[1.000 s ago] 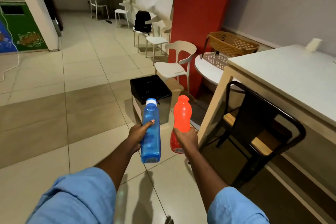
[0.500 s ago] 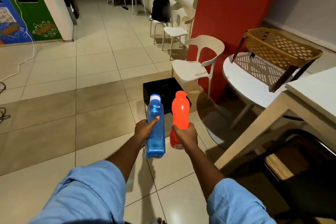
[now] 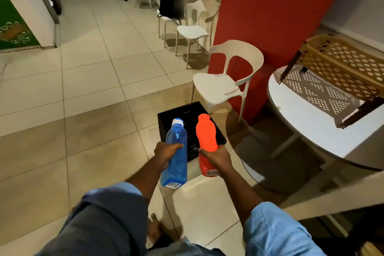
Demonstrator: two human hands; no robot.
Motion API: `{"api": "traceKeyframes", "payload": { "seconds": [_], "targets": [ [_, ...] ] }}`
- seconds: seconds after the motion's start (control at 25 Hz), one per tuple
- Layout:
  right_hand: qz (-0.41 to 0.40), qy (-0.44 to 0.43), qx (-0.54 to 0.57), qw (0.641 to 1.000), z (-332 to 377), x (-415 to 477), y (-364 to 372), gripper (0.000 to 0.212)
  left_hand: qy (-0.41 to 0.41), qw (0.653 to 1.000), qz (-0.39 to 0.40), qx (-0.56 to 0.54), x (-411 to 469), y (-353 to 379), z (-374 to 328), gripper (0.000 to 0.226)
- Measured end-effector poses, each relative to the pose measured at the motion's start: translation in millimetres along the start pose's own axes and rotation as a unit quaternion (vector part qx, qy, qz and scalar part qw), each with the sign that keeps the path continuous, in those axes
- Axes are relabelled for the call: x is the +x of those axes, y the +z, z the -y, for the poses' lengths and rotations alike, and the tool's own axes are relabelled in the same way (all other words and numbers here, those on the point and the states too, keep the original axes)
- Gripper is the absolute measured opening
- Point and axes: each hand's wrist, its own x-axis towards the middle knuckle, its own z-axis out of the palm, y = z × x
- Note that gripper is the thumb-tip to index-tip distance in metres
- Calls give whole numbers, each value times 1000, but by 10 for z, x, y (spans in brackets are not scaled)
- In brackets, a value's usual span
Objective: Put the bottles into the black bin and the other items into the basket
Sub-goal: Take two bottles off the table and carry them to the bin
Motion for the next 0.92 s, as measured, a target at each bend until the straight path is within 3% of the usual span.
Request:
{"api": "traceKeyframes", "payload": {
  "seconds": [0.32,0.76,0.92],
  "targets": [
    [17,43,-30,998,603,1131,367,77,-32,998,37,37,1175,218,-754,64],
    [97,95,-97,986,803,2634,557,80,-66,978,23,199,2472,823,-1296,73],
    [135,87,-135,978,850,2870,605,82,-59,973,60,214,2667,984,-1424,70]
  ]
}}
